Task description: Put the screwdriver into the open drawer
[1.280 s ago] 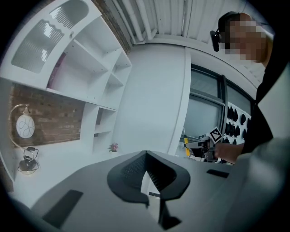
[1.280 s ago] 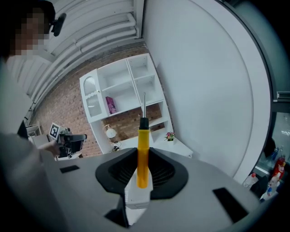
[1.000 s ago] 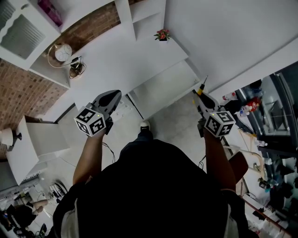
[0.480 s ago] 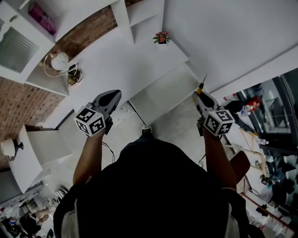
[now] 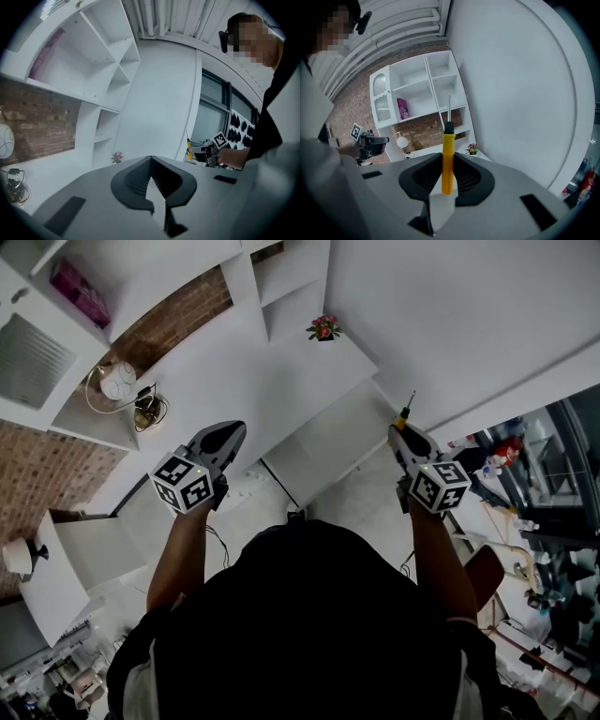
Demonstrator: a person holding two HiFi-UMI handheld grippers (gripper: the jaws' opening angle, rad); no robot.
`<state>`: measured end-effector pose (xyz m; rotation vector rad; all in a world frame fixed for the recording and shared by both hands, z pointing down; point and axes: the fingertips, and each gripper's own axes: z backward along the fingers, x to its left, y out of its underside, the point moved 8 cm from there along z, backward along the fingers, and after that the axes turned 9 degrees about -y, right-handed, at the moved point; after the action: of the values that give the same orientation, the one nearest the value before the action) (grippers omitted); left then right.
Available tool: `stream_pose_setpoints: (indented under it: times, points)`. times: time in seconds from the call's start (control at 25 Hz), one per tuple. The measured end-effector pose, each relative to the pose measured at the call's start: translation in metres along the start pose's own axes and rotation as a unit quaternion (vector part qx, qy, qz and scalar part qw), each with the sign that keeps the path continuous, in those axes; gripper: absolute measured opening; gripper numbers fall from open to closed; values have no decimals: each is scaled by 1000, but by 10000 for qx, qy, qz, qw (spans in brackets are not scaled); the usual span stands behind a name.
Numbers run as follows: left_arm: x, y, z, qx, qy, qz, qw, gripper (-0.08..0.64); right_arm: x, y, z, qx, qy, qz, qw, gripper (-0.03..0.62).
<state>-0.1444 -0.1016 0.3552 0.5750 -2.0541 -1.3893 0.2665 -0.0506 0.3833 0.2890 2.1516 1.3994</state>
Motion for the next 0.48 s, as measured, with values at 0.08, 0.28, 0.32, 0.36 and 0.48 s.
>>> stream_pose_setpoints:
  times: [0.08,0.28,0.32,0.36,0.48]
  points:
    - [5,-4,-3,-20,40,-10,10000,17,0,-3,-3,5,42,25,10000,83]
    - [16,-9,-7,-97,151,16,9998,17,-1,-6,-11,-36,132,92,9999,83]
    - [17,-10,-7,-100,163,19,9998,17,-2,-6,-13,-37,148,108,9998,83]
    - [19,-9,-7,-96,165,23,9998,17,-3,-5,-15,-24,167,125,9998,83]
    - [26,-6,-9,-63,155,76,9998,17,-8,-2,-22,52,226,157,9996,83]
